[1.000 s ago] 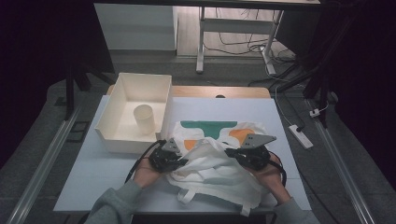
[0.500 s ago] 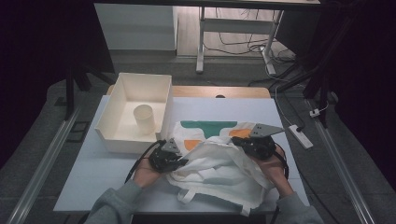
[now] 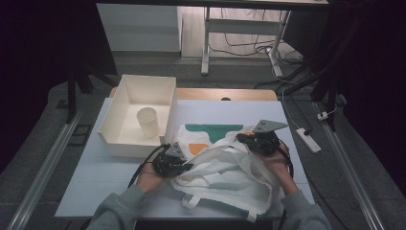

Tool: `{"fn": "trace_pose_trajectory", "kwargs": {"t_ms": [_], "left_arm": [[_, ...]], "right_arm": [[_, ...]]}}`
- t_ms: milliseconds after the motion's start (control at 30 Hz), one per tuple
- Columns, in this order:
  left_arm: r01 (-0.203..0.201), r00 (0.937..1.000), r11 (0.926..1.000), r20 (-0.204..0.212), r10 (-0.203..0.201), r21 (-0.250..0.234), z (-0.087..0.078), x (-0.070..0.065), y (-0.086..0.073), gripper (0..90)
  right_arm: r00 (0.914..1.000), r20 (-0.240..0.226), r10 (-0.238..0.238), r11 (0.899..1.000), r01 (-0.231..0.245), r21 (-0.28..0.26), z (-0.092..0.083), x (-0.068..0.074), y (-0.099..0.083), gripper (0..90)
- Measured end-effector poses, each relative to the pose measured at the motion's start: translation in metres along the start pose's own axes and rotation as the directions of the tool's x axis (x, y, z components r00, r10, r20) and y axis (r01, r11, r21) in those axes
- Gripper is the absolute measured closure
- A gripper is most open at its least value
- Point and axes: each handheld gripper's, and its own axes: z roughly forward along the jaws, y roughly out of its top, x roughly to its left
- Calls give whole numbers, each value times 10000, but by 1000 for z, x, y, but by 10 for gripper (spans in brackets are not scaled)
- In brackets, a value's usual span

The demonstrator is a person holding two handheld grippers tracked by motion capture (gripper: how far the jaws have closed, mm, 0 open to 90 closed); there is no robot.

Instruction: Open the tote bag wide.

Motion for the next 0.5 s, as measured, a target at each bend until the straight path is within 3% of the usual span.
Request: {"fn": "trace_pose_trajectory", "kwargs": {"t_ms": [333,500], "left_arm": [[9,10000,10000,41,-9,3,2,-1,0,836],[-6,10000,10000,52,6,58,3,-1,0,836]], "right_arm": [[9989,7,-465,9985,465,-289,13,-13,17,884],[9992,-133,-364,9988,360,-331,24,-19,20,882]]}}
